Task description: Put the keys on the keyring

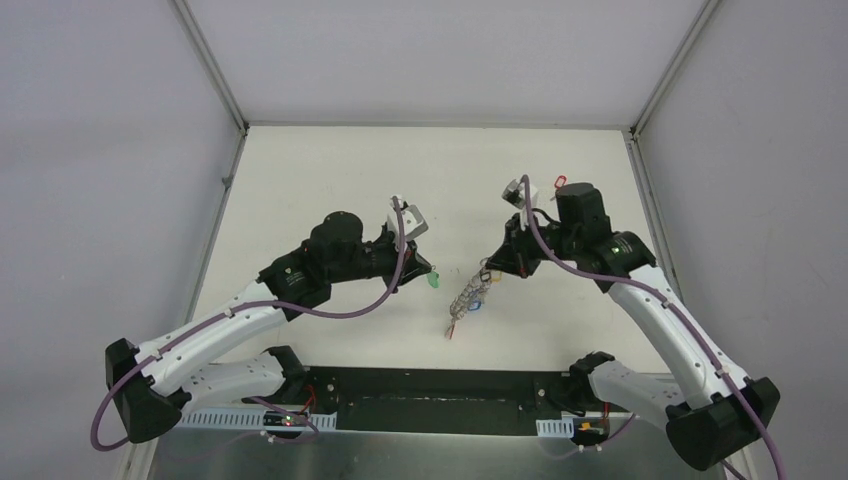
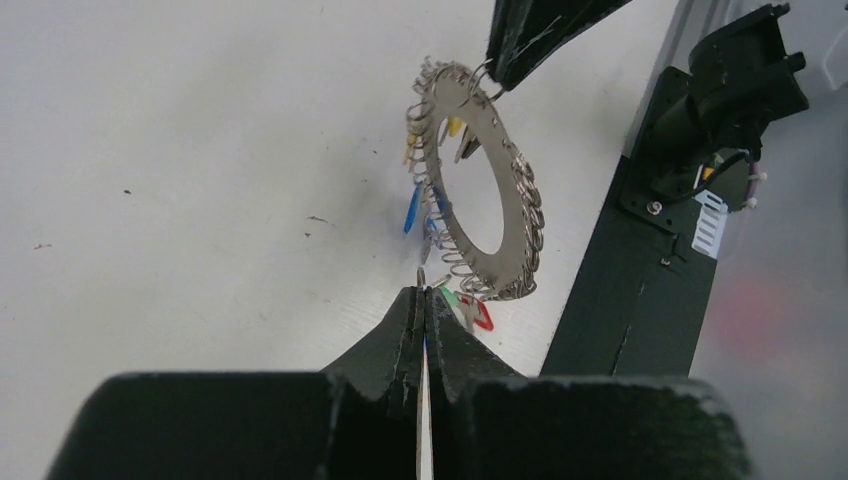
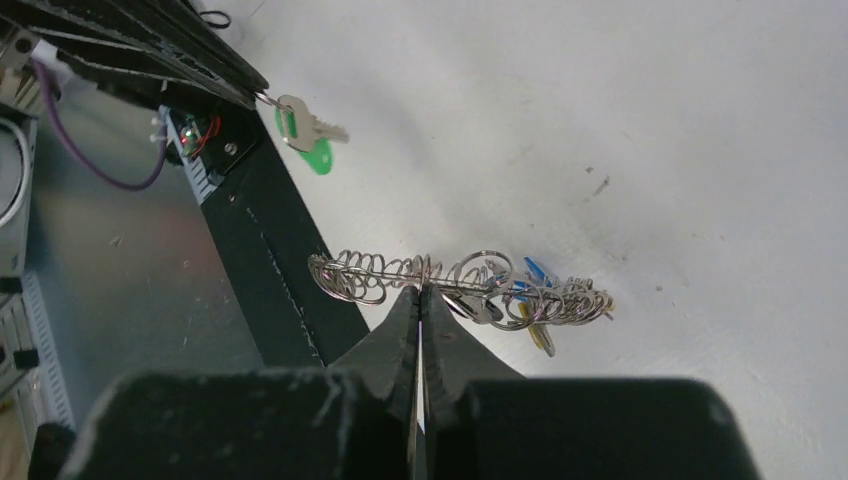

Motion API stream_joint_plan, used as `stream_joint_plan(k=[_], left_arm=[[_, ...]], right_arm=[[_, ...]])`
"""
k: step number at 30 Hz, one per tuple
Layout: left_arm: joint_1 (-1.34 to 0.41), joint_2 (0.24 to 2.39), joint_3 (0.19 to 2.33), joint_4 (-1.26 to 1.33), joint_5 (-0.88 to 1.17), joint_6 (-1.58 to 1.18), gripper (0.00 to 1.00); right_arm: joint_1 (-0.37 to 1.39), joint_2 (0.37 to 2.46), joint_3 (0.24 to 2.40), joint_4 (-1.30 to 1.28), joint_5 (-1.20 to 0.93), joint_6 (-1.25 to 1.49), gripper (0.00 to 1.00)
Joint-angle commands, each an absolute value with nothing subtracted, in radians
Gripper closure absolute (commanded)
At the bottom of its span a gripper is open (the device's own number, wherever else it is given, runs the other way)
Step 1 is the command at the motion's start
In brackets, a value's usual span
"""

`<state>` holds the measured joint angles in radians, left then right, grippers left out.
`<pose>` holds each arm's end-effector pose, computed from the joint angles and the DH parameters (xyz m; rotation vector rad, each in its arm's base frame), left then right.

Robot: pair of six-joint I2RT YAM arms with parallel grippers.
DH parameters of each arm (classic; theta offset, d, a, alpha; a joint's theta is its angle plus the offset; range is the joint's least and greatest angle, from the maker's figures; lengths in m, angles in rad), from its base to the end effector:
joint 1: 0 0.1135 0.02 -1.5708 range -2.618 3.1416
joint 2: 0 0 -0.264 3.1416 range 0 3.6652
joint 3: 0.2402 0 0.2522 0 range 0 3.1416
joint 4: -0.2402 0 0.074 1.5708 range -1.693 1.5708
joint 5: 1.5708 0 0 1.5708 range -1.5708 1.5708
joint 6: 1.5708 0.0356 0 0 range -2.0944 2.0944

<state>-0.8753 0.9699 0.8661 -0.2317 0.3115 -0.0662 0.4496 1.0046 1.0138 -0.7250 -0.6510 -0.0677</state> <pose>0.1342 -0.1778 0.3300 0.9869 1.7412 -0.9192 0.1707 0.1063 0.3314 -0.9118 2.0910 0.9421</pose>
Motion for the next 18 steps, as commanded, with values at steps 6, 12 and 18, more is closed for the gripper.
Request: stream_joint_plan(k=[6,12,18], left_arm=[[-0.869,0.874,0.890,-0.248,0.411,0.027,1.00],[-0.869,0.843,0.883,-0.225,0.452,-0.034,1.00],[-0.871,0.869,0.893,-0.213,0.473,-0.174,1.00]], right_arm=[[0.561,1.210,1.136,-0.583,-0.887,-0.247,1.00],[0.600,1.215,1.108,-0.492,-0.931,-0.275,1.00],[0.644,1.211,1.083,-0.457,-0.933,-0.274,1.00]])
